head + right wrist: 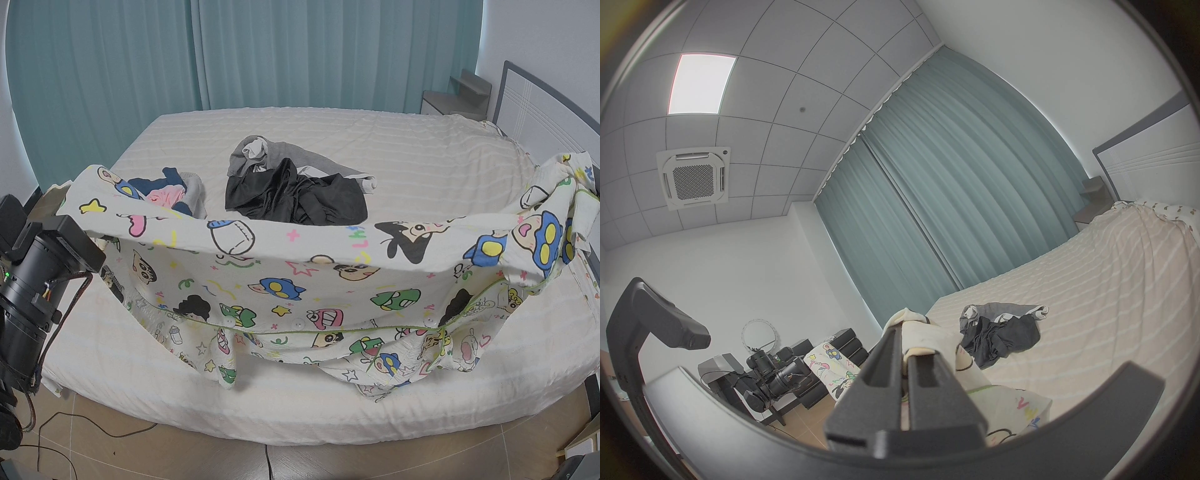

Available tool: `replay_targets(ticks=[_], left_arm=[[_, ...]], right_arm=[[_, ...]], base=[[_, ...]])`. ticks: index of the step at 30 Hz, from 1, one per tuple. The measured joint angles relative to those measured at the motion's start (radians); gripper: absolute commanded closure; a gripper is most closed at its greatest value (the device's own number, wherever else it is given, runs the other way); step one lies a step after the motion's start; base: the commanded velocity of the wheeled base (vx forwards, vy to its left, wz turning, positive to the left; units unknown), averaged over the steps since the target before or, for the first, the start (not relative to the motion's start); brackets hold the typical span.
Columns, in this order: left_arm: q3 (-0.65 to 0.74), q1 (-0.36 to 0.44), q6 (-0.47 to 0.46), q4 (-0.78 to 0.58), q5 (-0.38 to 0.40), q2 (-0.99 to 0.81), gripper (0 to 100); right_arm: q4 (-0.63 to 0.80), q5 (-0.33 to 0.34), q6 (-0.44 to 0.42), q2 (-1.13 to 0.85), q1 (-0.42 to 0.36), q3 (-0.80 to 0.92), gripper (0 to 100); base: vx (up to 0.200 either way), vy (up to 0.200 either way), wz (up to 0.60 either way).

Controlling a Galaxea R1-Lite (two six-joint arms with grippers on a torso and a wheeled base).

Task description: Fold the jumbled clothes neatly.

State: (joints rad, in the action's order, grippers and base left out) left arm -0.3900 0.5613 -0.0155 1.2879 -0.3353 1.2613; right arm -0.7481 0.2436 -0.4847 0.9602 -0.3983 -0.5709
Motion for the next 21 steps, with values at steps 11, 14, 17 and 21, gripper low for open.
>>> replay_targets(ticks=[11,14,17,21], left_arm=[[0.000,0.000,-0.004,0.000,0.000,0.001,100],[0.000,0.000,-0.004,0.000,0.000,0.001,100],[0.000,0.000,-0.004,0.000,0.000,0.000,100],[0.001,0.000,-0.004,0.000,0.000,0.001,100]], right_arm=[[0.001,0.000,0.001,0.001,0.000,-0.003,100],[0.001,0.000,0.001,0.002,0.000,-0.004,100],[0.001,0.000,0.002,0.003,0.000,-0.005,100],[0.001,0.000,0.001,0.004,0.000,-0.005,100]], base=[[0.000,-0.200,0.00],[0.000,-0.200,0.00],[0.000,-0.200,0.00],[0.000,-0.200,0.00]])
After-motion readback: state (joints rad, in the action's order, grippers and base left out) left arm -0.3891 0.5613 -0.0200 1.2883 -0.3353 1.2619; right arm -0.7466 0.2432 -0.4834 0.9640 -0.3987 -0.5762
